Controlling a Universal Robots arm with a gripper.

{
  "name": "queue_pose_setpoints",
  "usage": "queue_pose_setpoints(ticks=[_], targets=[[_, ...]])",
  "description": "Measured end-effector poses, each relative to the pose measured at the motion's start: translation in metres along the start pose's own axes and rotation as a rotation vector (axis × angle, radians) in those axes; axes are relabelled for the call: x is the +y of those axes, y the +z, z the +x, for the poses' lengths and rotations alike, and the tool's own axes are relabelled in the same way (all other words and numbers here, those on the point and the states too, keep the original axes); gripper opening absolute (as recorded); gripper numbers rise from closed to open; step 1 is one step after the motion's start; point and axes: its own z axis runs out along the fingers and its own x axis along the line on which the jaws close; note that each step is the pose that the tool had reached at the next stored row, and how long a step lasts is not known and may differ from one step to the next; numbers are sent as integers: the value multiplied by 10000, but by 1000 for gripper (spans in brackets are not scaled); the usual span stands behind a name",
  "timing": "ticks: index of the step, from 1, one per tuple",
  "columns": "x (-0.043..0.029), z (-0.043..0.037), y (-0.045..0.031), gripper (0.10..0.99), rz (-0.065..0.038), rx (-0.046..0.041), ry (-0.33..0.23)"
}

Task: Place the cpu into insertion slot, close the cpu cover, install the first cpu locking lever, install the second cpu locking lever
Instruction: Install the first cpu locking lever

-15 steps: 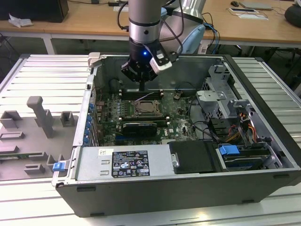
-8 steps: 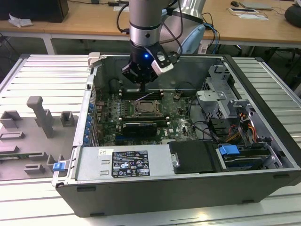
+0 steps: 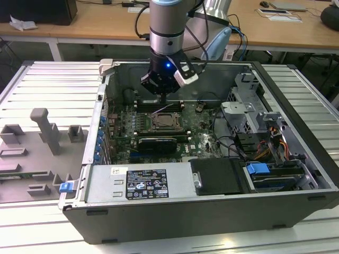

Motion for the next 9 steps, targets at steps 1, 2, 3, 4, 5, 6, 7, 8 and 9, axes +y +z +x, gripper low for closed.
queue_pose_setpoints(ticks=[1,2,3,4,5,6,7,8,9], targets=[[-2,-13,16,106,0,-2,4],[-3,-19,23,106,0,-2,4],[-3,-24,30,106,0,-1,4],[-1,-27,44,106,1,0,-2],[5,-30,60,106,0,6,-61],[8,-33,67,106,-2,8,-93],[10,-37,72,106,-2,11,-110],[11,-45,80,106,-3,13,-132],[11,-61,92,106,-4,14,-141]])
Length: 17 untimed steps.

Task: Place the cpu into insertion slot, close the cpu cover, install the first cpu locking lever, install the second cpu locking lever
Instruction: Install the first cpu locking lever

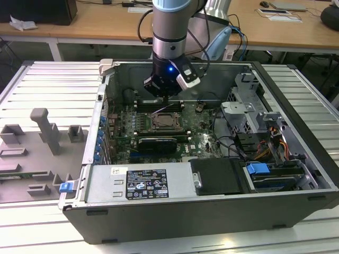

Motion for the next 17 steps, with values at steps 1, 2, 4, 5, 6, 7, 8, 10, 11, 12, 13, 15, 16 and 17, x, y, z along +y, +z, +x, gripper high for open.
queue_pose_setpoints(ticks=[1,2,4,5,6,7,8,10,11,12,13,15,16,17], targets=[[-3,-20,16,106,0,1,-5],[-4,-26,21,106,0,1,-5],[-6,-38,33,106,0,1,-5],[-8,-44,39,106,0,1,-6],[-10,-52,53,106,0,1,-5],[-12,-63,68,106,0,1,-6],[-14,-69,77,106,1,1,-6],[-19,-87,110,106,0,1,-5],[-23,-99,136,106,1,1,-5],[-25,-104,148,106,0,1,-5],[-27,-107,159,106,1,1,-5],[-29,-113,176,106,4,1,-5],[-30,-114,187,106,6,0,-4],[-31,-114,199,106,10,1,-5]])
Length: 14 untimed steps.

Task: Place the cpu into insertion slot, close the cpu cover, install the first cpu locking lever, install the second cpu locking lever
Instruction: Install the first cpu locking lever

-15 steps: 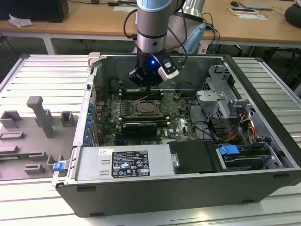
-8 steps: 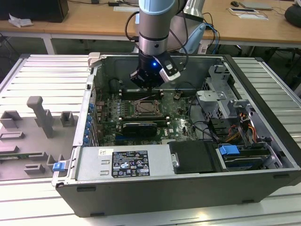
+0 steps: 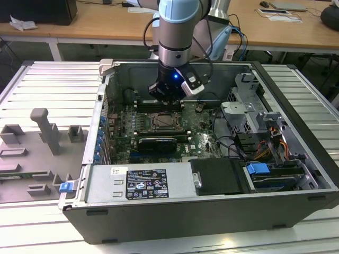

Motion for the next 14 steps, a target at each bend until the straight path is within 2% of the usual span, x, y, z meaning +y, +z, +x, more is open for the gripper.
queue_pose_setpoints(ticks=[6,14], targets=[[-4,-1,31,106,23,5,-1],[-2,-7,10,106,19,1,-2]])
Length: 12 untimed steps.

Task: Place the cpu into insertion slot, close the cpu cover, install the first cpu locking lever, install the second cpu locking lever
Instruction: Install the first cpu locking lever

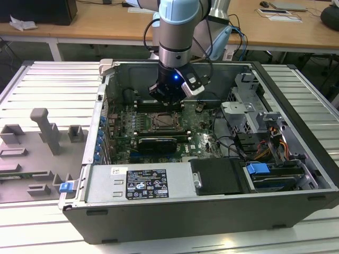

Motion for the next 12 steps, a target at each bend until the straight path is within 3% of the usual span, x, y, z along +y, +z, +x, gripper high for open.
queue_pose_setpoints(ticks=[6,12], targets=[[-5,-5,28,106,66,12,-2],[-3,-7,48,106,65,0,0]])
